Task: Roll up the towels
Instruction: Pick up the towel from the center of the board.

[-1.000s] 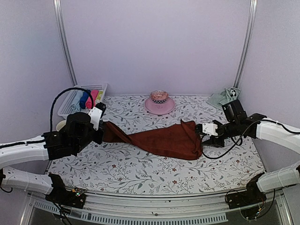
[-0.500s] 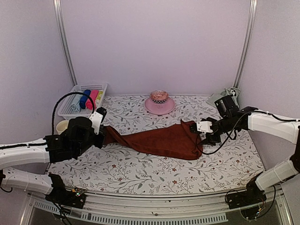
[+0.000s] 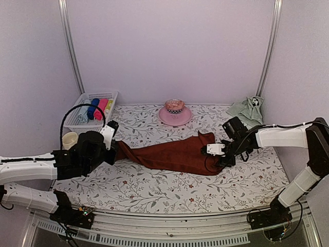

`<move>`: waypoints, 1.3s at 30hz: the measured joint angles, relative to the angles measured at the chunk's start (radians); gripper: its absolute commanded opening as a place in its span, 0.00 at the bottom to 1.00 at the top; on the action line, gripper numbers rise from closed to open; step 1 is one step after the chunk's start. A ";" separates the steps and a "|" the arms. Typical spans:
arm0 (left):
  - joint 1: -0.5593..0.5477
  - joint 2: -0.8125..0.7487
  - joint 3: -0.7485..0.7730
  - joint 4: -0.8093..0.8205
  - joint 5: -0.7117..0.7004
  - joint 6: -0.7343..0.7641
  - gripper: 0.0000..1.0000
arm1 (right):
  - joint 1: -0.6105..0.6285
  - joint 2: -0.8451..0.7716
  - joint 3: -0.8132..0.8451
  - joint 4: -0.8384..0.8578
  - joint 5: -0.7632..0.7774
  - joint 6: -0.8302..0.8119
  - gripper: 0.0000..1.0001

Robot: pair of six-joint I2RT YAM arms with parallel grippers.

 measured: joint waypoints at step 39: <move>-0.002 0.000 -0.008 0.003 0.003 -0.014 0.00 | 0.002 -0.064 0.055 -0.143 0.043 -0.635 0.53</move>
